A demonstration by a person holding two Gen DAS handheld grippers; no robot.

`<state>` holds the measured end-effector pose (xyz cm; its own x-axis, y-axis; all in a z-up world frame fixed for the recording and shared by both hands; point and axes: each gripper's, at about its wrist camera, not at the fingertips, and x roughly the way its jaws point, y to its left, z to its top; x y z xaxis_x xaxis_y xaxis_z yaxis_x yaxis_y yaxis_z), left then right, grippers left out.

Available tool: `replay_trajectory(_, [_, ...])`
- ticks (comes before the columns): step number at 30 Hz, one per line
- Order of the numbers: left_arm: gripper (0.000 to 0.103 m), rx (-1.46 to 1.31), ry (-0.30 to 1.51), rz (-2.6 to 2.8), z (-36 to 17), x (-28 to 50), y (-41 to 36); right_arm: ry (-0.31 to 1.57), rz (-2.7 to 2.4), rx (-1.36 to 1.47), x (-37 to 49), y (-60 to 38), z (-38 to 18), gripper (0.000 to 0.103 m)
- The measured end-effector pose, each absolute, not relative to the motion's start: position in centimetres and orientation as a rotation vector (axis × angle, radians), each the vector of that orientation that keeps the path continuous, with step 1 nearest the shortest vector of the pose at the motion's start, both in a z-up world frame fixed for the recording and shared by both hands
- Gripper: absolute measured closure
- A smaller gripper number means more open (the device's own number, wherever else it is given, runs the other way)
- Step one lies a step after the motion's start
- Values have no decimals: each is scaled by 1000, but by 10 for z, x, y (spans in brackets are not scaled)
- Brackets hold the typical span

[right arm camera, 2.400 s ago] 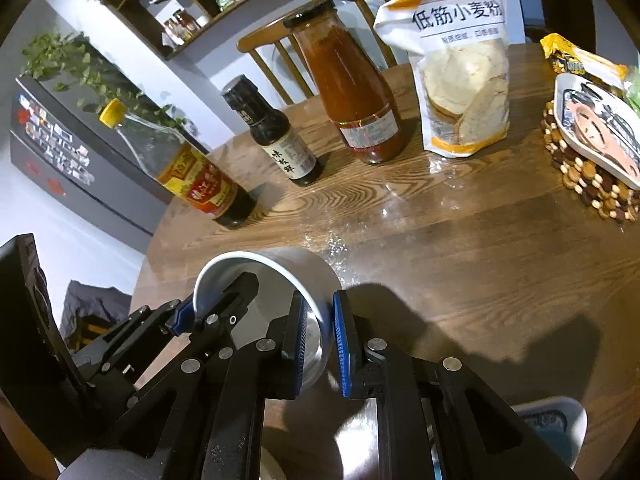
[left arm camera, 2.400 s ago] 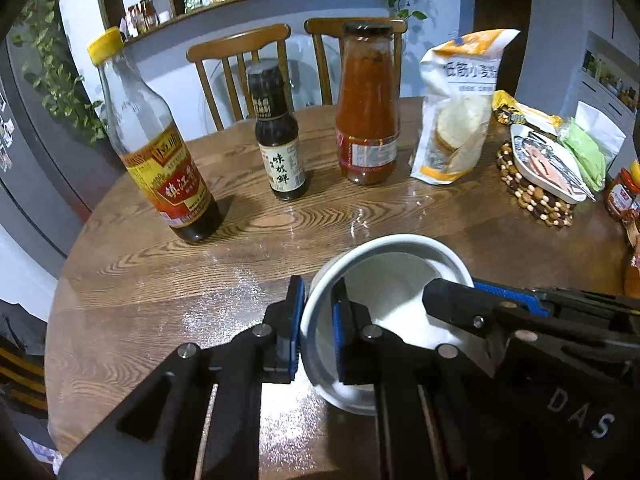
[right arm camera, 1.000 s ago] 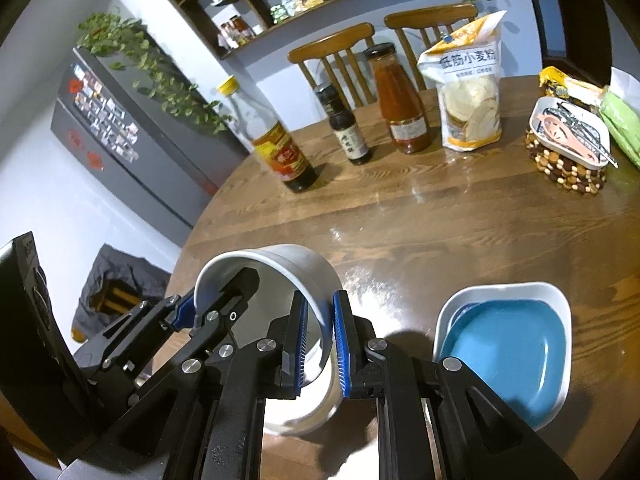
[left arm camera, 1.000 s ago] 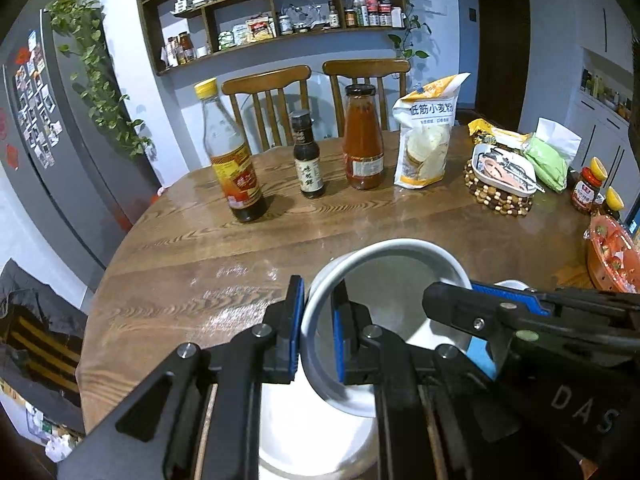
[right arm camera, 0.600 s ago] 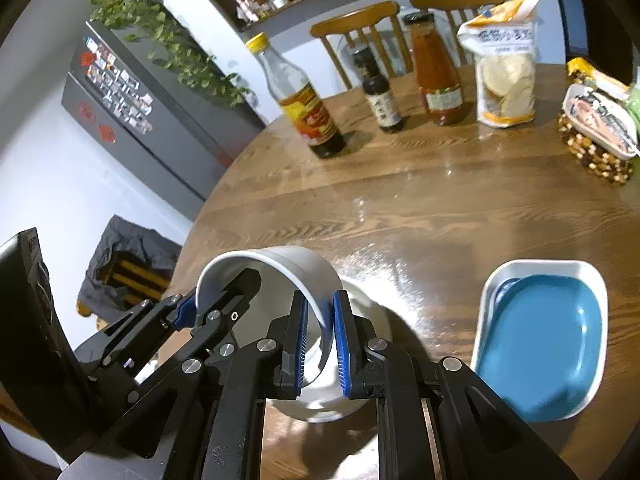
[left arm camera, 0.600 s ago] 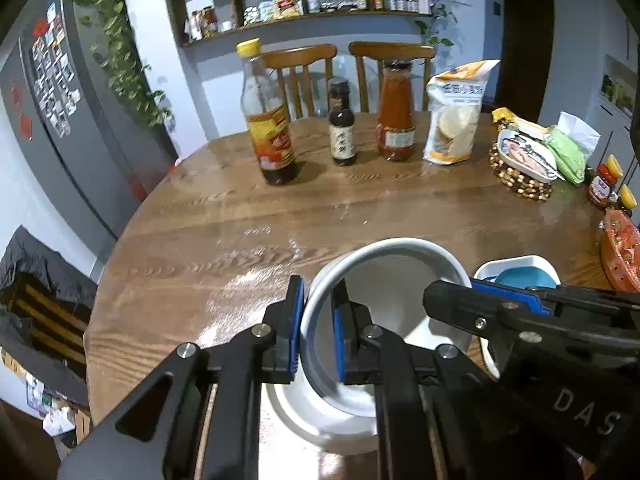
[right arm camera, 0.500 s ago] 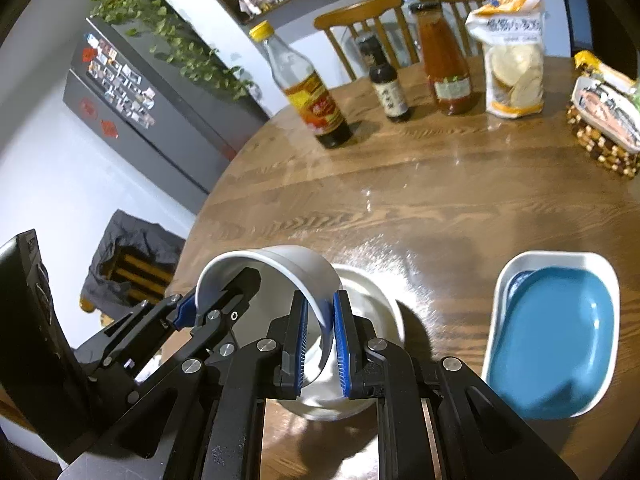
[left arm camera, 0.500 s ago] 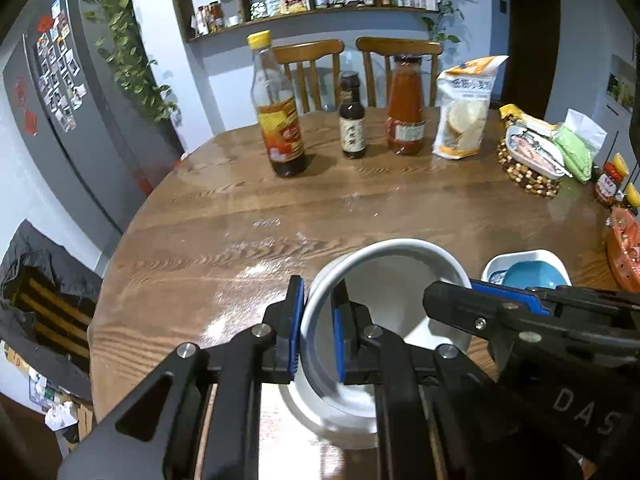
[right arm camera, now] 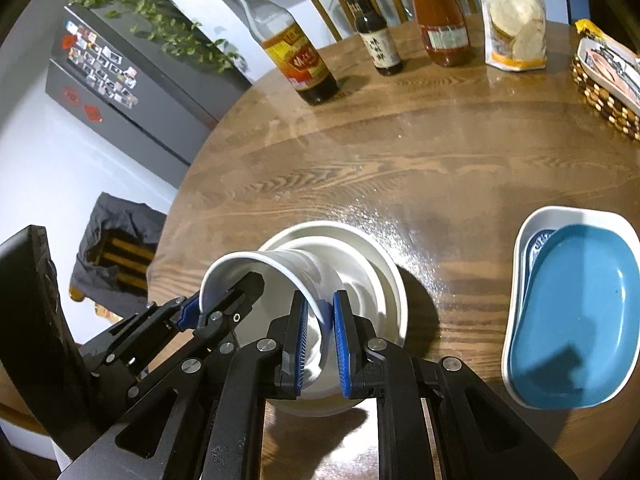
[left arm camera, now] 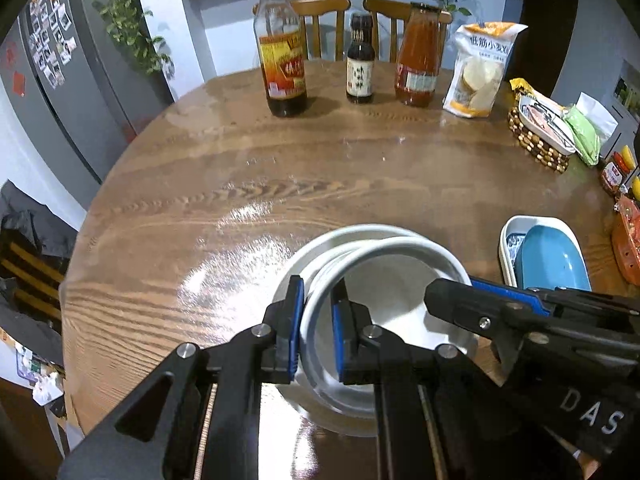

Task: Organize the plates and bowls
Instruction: 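Lower the white ramekin into the smaller white bowl with both grippers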

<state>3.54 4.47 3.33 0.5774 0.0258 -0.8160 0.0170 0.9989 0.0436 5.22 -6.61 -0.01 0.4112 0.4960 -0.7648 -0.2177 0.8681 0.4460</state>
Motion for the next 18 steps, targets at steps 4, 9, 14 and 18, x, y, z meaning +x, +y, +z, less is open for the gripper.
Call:
replay_trajectory(4, [91,44,985,-3,25,38,46,1080,449,302,55,-66,-6,87])
replay_trajectory(9, [91,33,1024,-15,18,43,48,1102,438,306,57,-65,-13,87])
replay_trajectory(14, [92,13,1053,-29,15,49,50,1119,431,313,62,-64,-13,87])
replay_trajectory(18, [92,-1,1069,-39,14,54,51,1128,417,318,67,-64,-15,87])
